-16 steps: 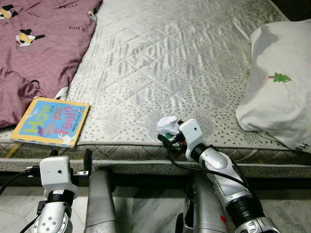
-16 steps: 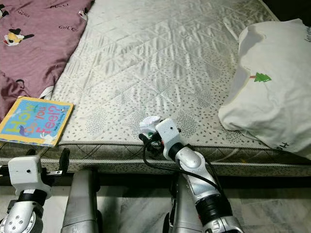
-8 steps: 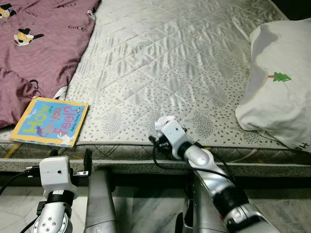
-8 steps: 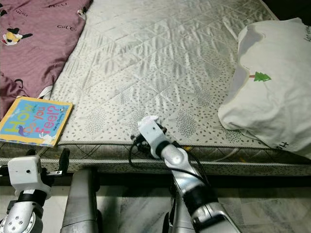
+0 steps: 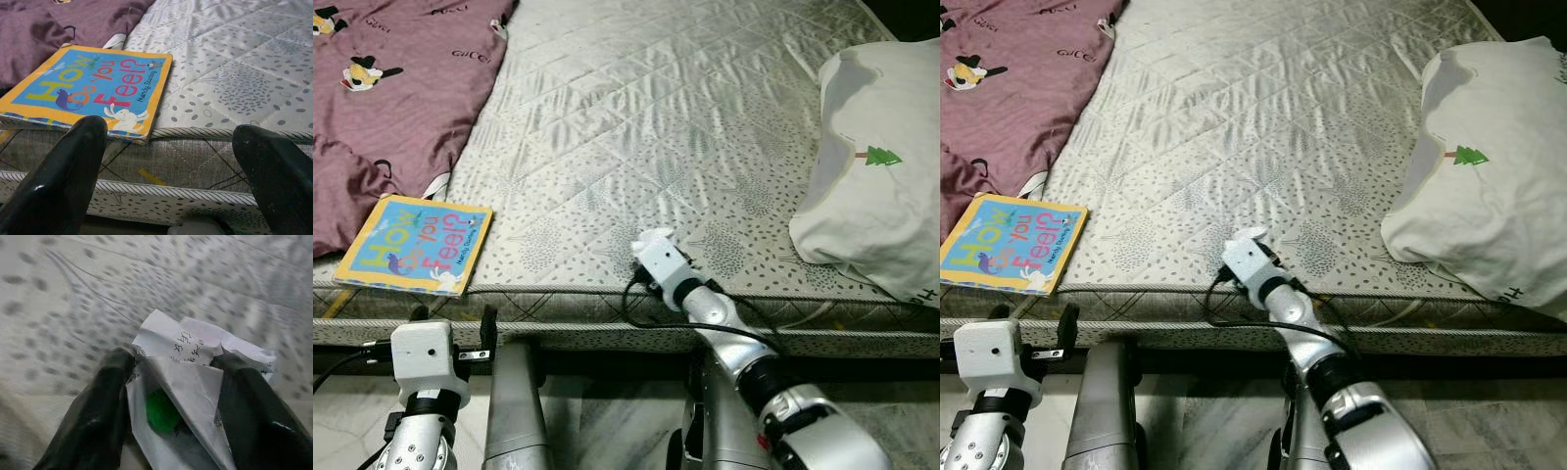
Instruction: Clean up the room
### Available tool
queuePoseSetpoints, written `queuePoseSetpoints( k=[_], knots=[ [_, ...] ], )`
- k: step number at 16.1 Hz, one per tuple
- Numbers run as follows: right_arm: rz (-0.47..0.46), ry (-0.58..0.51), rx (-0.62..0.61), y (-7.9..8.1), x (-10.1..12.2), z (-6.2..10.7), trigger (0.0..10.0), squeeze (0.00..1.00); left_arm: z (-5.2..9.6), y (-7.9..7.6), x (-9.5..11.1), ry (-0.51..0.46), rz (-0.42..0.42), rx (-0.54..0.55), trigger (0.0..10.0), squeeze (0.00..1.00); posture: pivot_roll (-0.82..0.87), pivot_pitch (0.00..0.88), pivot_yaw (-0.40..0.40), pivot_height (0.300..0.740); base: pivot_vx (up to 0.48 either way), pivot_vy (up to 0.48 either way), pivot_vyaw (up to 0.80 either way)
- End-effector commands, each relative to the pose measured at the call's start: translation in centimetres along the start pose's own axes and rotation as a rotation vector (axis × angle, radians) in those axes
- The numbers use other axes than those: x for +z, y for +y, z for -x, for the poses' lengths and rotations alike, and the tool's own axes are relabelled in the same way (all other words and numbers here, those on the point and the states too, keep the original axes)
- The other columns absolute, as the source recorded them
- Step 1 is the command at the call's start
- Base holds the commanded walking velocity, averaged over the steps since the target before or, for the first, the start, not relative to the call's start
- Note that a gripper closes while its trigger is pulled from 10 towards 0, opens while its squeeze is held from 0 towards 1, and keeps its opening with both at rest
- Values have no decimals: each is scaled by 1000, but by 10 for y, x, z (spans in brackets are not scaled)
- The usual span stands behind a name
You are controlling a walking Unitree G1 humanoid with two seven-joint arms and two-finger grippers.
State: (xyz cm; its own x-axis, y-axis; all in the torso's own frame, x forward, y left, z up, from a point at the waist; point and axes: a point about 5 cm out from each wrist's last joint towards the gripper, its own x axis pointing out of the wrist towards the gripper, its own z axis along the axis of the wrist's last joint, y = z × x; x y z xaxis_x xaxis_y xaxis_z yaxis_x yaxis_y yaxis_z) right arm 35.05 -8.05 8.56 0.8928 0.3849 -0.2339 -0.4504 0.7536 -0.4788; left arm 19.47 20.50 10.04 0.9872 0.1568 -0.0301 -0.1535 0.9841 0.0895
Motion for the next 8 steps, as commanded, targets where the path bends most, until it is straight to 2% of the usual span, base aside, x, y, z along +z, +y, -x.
queuePoseSetpoints(
  k=[1, 3, 8],
  knots=[
    [3, 48, -31, -6, -11, 2, 0, 0, 4, 0, 2, 3, -4, 6, 10000, 0, 233, 237, -46, 498, 0, 0, 0],
    [5, 67, -57, -14, -17, 5, 0, 0, 6, -3, 1, 10, 0, -4, 10000, 0, 228, 247, -43, 498, 0, 0, 0],
    [-12, 84, -53, -10, -25, 7, 0, 0, 13, -3, 1, 29, -1, -14, 10000, 0, 231, 287, -38, 498, 0, 0, 0]
  ],
)
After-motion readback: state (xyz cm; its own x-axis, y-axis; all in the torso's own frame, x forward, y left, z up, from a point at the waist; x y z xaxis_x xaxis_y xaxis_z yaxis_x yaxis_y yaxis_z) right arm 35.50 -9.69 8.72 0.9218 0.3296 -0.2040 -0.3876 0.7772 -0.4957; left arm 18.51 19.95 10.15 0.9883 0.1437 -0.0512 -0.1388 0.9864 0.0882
